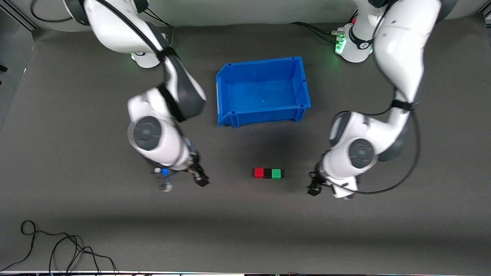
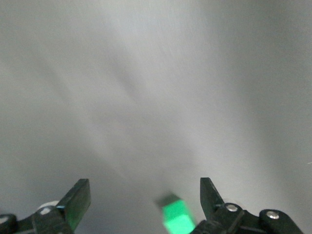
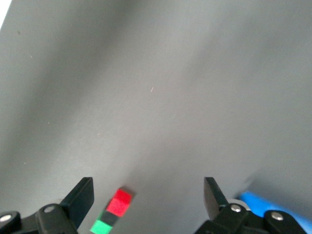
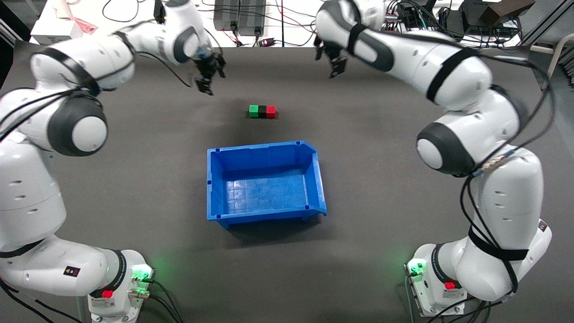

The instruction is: Attach green and red cubes to black cube

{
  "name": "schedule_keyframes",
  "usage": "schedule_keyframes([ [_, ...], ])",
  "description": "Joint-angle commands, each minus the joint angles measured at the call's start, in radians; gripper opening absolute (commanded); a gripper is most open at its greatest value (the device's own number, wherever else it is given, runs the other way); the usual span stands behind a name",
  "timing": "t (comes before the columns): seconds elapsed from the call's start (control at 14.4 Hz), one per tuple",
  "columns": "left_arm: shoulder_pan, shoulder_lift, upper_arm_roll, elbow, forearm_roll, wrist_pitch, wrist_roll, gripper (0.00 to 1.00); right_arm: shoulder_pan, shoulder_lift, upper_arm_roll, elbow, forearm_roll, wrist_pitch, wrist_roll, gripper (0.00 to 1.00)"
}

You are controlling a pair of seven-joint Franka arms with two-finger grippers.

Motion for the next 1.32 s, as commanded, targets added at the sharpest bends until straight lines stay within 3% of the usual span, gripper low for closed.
schedule_keyframes([
  [0.0,0.081,-0.103,0.0,-0.082,0.015,-0.074,0.3,1.0,0.016,-0.176,-0.077,-0.173,-0.011,-0.038,-0.215,1.0],
  [0.21,0.195,-0.221,0.0,-0.131,0.015,-0.167,0.667,1.0,0.016,-0.256,-0.157,-0.21,-0.012,-0.108,-0.387,1.0],
  [0.42,0.293,-0.301,0.0,-0.157,0.015,-0.215,0.977,1.0,-0.056,-0.334,-0.148,-0.244,-0.087,-0.148,-0.534,1.0],
  [0.69,0.321,-0.402,0.0,-0.238,0.078,-0.241,1.235,1.0,-0.256,-0.487,0.027,-0.362,-0.23,-0.144,-0.726,1.0],
  [0.97,0.321,-0.493,-0.001,-0.284,0.083,-0.246,1.28,1.0,-0.482,-0.562,0.162,-0.404,-0.25,-0.145,-0.97,1.0],
  [1.11,0.324,-0.526,-0.003,-0.287,0.077,-0.249,1.335,1.0,-0.559,-0.572,0.194,-0.401,-0.25,-0.147,-1.129,1.0],
  [1.25,0.339,-0.556,-0.003,-0.272,0.067,-0.25,1.377,1.0,-0.562,-0.575,0.178,-0.396,-0.245,-0.145,-1.278,1.0],
])
